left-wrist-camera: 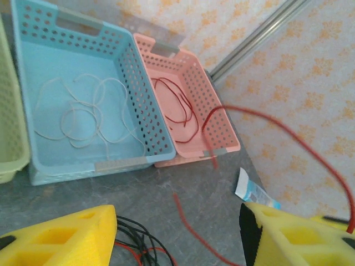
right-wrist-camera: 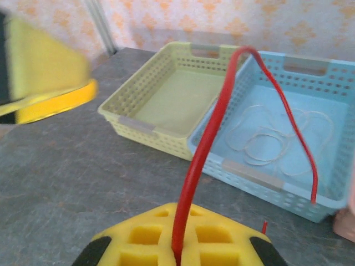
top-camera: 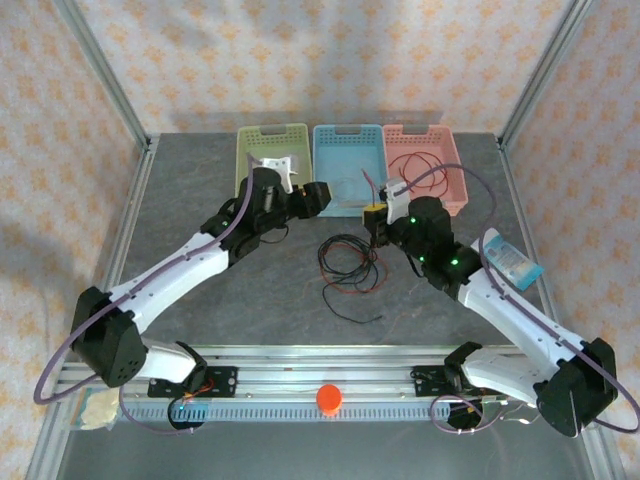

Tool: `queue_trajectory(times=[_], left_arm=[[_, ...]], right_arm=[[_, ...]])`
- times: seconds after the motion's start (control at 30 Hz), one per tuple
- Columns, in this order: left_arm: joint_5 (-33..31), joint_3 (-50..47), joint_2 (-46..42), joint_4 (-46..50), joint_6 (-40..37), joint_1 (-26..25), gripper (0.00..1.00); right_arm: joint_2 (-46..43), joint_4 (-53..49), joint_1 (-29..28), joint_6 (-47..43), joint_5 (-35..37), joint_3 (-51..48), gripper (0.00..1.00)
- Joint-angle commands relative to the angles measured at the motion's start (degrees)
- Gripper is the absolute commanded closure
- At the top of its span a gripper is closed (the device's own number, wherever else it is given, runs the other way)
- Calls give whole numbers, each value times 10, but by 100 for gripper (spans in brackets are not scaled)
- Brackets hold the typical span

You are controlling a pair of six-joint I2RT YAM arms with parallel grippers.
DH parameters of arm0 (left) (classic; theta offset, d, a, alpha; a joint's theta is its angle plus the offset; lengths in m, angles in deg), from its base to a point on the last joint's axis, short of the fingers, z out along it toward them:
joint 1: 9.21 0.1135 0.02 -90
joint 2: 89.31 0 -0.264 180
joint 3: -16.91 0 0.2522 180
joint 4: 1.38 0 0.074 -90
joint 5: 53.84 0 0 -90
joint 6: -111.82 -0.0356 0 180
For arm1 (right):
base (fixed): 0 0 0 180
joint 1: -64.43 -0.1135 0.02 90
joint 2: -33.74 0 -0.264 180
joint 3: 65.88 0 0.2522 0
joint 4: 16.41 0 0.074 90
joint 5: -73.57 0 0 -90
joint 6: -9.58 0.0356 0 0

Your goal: Untangle the cables

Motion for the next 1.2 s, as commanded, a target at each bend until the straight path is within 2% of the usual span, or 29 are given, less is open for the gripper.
queue_trajectory(times=[0.0, 0.2, 0.33, 0.73, 0.9, 1.17], left_arm=[[-40, -19, -33, -30, -34, 6, 38], [-62, -3, -13, -44, -58, 6, 38], [-71, 39, 30, -54, -75, 6, 39], [-25, 182, 193, -68, -104, 6, 42], [-8, 244, 263, -63, -108, 6, 38], [-6, 309, 350, -87, -89, 6, 39]], right_arm=[[-5, -77, -2, 17, 80, 51, 100], [57, -147, 4, -3, 178, 159, 100], [108, -155, 28, -19, 204, 213, 100], [246, -123, 150, 3, 154, 311, 100], [298, -114, 185, 21, 143, 352, 100], [404, -136, 224, 33, 157, 440, 100]])
